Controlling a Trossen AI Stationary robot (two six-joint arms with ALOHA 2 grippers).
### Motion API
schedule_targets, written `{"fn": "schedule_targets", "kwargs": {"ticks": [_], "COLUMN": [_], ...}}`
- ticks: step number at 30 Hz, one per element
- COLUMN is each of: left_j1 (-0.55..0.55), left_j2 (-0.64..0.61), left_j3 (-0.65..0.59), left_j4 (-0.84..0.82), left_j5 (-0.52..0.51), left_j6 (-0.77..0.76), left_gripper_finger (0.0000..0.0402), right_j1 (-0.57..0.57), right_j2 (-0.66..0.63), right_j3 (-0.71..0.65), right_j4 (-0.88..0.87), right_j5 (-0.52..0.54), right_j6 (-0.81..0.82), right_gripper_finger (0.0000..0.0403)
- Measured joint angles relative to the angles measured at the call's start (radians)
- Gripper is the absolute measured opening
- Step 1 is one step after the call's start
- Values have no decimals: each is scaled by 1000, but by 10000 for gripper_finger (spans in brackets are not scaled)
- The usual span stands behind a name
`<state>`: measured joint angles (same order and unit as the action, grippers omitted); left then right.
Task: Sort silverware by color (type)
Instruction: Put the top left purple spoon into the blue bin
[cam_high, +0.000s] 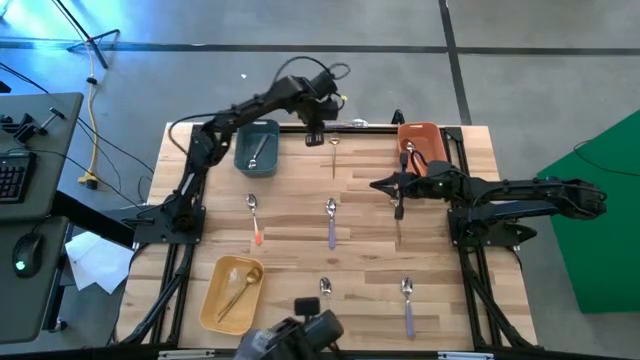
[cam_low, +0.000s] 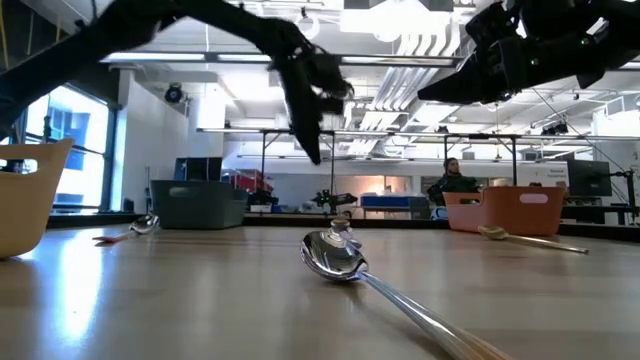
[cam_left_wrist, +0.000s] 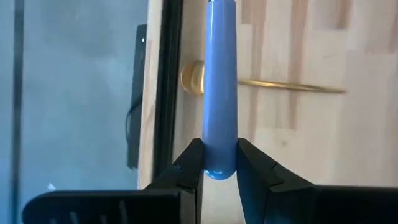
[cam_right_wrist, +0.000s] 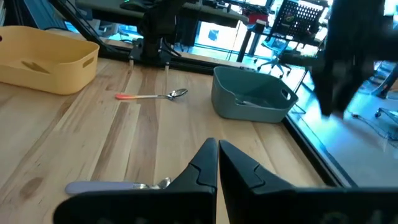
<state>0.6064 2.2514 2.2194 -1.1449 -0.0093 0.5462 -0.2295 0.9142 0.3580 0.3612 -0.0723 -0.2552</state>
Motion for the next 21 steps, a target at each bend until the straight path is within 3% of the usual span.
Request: {"fn": "schedule_targets", "kwargs": {"ticks": [6, 17, 21], "left_j1": [2, 24, 46], "left_j2": [-187, -655, -754], "left_j3": [-130, -737, -887], "left_j4": [-81, 2, 7], "left_j5": [-18, -72, -86], "left_j6": [-246, -700, -799], "left_gripper_finger": [49, 49, 48], "right_j1": [1, 1, 1], "right_j2": [0, 0, 0], "right_j3": [0, 0, 0], "right_j4": [-31, -67, -66], "right_j5": [-5, -8, -8], "right_j6": [22, 48, 48], "right_gripper_finger": [0, 0, 0]}}
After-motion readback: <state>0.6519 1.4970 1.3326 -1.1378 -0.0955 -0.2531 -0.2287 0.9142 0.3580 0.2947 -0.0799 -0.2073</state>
